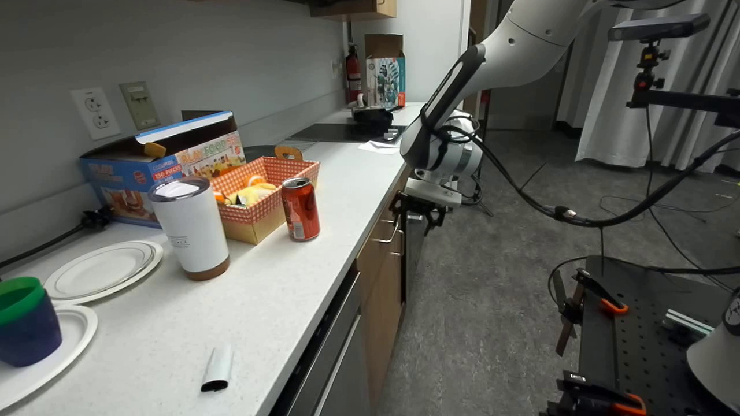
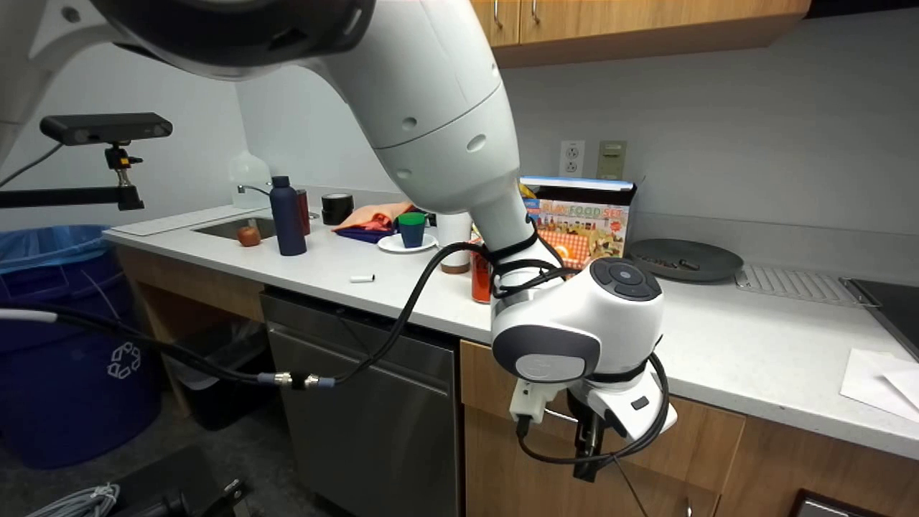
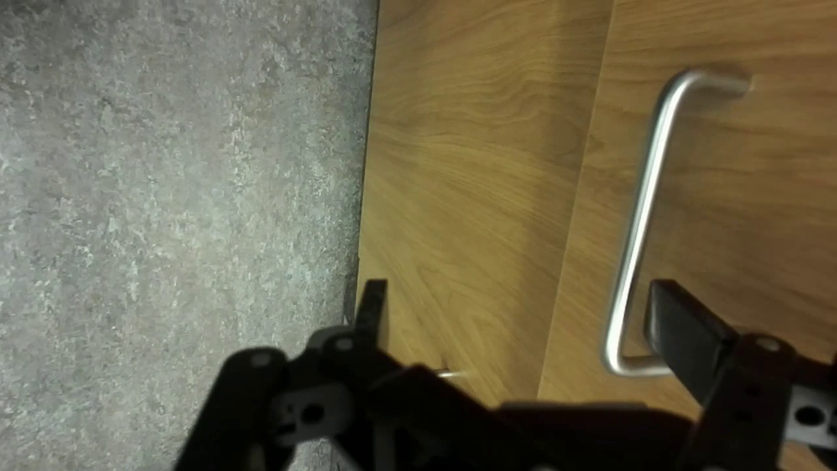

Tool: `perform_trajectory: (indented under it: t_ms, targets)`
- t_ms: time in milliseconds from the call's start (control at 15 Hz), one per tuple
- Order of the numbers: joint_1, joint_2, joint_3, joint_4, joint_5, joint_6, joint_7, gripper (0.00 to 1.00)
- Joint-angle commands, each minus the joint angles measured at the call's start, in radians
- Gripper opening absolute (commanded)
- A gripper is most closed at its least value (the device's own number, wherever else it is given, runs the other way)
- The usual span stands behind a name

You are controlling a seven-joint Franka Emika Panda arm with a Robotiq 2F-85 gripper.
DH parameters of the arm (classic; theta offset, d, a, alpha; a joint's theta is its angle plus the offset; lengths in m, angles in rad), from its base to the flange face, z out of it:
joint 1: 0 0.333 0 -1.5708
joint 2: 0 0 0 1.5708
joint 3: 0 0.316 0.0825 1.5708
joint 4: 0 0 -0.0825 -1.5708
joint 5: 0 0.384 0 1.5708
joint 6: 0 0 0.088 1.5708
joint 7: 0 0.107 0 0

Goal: Open the cupboard drawer

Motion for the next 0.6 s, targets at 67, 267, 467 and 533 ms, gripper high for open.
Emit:
perform_trajectory:
  t_ms: [67, 267, 467, 533]
  targets:
    - [0.002, 0.010, 0.028, 0.021, 0.065, 0.020, -0.032, 1.00]
    - [0.018, 0.031, 0.012, 0.022, 0.058, 0.030, -0.019, 1.00]
    - [0.021, 0.050, 0.000, 0.015, 0.053, 0.026, -0.006, 1.00]
    - [0.021, 0.055, -0.003, 0.015, 0.052, 0.025, -0.003, 1.00]
